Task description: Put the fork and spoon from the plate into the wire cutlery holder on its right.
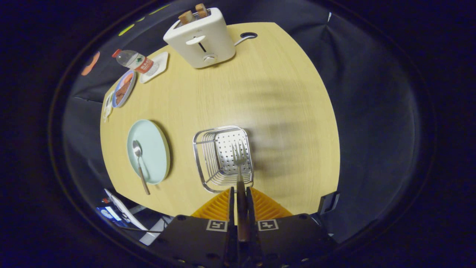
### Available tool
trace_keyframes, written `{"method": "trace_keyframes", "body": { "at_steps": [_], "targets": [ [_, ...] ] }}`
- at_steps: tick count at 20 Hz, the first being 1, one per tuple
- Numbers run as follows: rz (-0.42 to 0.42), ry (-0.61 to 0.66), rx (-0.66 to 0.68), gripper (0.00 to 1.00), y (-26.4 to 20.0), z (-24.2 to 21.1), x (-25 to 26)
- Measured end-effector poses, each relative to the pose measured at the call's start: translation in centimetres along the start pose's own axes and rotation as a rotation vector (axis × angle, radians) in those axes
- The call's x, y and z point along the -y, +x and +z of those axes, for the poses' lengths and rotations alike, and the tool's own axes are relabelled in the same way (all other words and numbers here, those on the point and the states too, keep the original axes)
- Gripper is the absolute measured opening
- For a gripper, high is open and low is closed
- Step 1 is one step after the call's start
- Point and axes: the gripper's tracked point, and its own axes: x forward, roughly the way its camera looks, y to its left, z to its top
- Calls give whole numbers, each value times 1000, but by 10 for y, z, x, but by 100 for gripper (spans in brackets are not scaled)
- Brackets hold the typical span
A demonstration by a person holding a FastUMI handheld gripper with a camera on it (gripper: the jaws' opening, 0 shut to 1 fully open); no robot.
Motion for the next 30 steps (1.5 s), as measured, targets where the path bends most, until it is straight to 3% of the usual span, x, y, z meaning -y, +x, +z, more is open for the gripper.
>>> {"method": "trace_keyframes", "body": {
  "at_steps": [3,9,14,18,23,30],
  "targets": [
    [11,-24,77,32,-13,2,-5],
    [116,-120,408,93,-75,15,-48],
    [167,-238,695,97,-120,13,-104],
    [192,-295,815,96,-129,0,-157],
    [206,-389,876,97,-109,-20,-228],
    [201,-428,818,96,-35,-35,-289]
  ]
}}
